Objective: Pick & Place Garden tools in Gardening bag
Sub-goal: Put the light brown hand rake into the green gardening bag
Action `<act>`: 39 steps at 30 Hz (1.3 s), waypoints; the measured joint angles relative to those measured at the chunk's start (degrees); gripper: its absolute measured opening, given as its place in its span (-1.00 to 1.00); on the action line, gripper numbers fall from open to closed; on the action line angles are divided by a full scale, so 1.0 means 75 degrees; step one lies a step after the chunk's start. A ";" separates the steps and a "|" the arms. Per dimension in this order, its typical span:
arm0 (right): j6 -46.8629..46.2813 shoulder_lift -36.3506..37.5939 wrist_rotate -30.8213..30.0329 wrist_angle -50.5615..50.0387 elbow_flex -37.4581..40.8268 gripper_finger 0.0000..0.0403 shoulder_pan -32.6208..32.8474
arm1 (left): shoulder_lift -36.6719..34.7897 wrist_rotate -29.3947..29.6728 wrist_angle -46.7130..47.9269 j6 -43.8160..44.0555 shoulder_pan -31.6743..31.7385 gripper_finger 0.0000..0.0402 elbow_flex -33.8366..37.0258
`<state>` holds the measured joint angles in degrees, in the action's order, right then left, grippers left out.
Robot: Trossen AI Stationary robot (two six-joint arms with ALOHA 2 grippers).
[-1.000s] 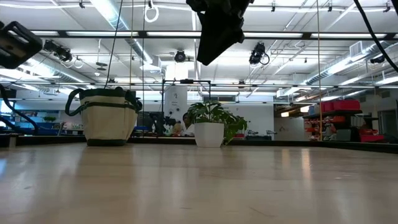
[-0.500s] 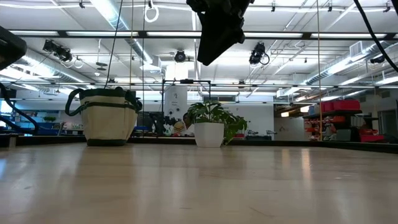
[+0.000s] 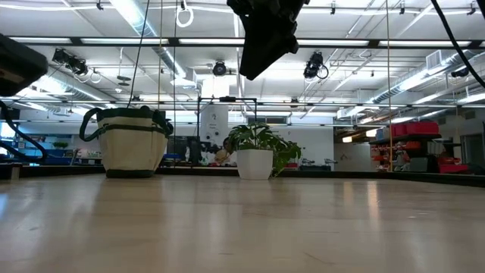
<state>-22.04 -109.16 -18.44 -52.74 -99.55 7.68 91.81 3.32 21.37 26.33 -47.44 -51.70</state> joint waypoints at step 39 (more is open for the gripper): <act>0.0032 -0.0003 -0.0013 0.0065 0.0006 -0.35 0.0003 | 0.1241 0.0561 -0.0455 0.0404 0.0003 -0.11 -0.0024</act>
<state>-21.80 -109.19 -18.54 -52.25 -99.50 7.70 101.11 7.53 17.96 29.36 -47.42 -51.88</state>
